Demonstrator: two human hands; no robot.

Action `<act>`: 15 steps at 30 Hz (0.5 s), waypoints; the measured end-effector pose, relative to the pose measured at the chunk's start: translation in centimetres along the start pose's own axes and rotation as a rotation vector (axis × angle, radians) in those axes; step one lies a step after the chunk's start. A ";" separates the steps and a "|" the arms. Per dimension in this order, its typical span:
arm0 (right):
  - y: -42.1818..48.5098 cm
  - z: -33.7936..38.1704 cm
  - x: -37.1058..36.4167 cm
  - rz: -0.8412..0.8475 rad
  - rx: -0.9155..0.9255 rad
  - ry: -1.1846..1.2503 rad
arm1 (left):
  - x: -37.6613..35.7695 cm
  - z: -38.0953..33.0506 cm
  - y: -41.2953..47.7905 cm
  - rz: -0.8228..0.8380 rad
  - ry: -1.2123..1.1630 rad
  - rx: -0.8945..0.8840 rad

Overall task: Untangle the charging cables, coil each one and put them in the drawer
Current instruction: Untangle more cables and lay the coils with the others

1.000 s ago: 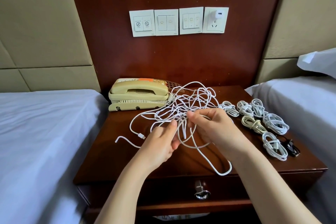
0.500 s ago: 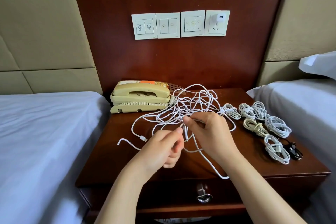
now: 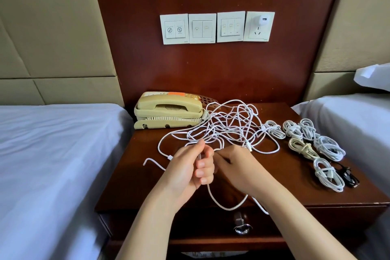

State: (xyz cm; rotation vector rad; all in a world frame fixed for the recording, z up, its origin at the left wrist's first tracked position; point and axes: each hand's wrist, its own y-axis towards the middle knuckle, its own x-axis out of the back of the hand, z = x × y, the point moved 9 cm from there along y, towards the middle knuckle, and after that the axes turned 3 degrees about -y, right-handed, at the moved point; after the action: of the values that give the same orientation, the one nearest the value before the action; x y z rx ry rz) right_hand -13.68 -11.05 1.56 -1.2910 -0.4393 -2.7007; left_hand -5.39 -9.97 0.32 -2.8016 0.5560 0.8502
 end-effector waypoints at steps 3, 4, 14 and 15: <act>-0.4 0.9 -1.1 0.064 0.019 -0.071 | 0.4 -0.5 0.1 -0.069 -0.064 -0.038; -0.5 1.2 -1.5 0.094 0.030 -0.097 | 0.7 -0.7 0.1 -0.105 -0.077 -0.054; -2.7 4.3 -2.0 0.217 0.137 -0.344 | 3.5 -2.4 0.4 -0.386 -0.132 -0.236; -2.9 4.6 -2.1 0.229 0.150 -0.352 | 3.9 -2.7 0.4 -0.408 -0.101 -0.261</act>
State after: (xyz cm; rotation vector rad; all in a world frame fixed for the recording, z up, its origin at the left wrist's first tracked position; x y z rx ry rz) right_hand -9.58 -6.93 2.02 -1.6619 -0.4824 -2.2156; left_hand -1.15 -12.21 0.30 -2.9158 -0.1534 1.0227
